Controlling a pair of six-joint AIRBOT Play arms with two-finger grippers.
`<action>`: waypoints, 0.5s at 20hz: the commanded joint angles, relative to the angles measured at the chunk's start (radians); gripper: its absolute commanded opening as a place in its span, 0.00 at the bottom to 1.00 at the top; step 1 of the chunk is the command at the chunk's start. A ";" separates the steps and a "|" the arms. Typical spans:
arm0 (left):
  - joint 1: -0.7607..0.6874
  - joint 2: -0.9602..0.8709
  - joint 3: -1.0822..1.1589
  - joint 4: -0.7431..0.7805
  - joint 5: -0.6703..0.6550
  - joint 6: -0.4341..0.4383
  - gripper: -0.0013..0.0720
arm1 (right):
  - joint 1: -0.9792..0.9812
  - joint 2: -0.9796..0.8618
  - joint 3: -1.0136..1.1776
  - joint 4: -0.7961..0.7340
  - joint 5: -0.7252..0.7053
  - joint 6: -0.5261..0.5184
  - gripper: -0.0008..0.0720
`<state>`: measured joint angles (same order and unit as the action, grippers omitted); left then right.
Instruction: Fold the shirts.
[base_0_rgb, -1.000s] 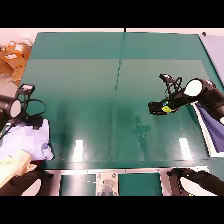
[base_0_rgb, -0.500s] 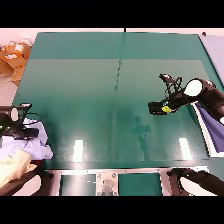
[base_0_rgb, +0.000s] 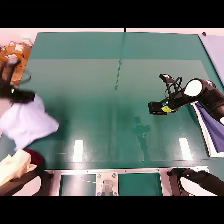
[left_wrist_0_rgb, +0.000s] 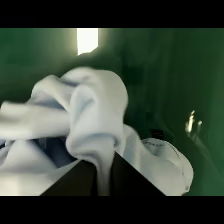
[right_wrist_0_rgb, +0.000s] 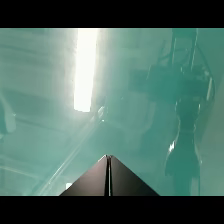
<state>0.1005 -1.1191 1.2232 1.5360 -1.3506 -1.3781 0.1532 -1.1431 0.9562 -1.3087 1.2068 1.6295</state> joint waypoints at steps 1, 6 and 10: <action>-0.240 0.003 0.227 -0.130 0.029 -0.036 0.04 | 0.001 0.001 0.000 0.000 -0.026 0.000 0.04; -0.547 -0.084 0.244 -0.135 0.153 -0.140 0.04 | 0.001 0.001 0.003 -0.001 -0.093 0.000 0.04; -0.671 -0.289 0.243 -0.323 0.168 -0.132 0.44 | -0.010 0.001 0.020 -0.003 -0.103 0.000 0.04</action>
<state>-0.4717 -1.2938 1.4559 1.3441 -1.2110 -1.4967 0.1505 -1.1431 0.9668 -1.3102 1.1240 1.6295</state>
